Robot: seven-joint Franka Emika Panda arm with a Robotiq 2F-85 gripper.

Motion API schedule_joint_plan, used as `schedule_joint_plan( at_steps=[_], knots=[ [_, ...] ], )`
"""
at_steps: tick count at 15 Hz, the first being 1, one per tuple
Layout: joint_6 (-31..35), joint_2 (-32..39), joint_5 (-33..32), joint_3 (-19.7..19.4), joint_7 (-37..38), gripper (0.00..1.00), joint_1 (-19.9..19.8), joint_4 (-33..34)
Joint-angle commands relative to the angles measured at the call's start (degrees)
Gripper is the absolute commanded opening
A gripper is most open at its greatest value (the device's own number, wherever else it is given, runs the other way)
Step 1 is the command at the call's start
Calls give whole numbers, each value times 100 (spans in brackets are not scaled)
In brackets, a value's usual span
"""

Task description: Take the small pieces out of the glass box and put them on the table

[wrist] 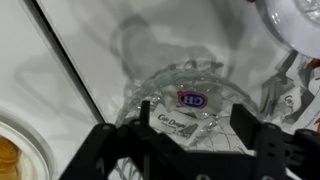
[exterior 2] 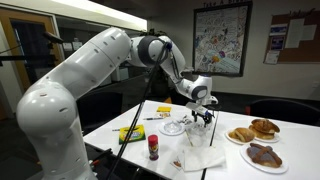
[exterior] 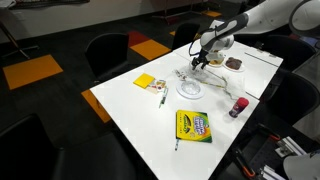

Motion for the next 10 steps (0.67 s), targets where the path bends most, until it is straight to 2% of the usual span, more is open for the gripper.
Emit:
schedule_joint_plan(
  at_steps=[1,2,10],
  knots=[
    [-537,249,-3,28,-31,95,11,423],
    [-660,281,-4,14,-12,73,25,477],
    [-1194,519,-14,-49,52,18,66,859]
  ],
)
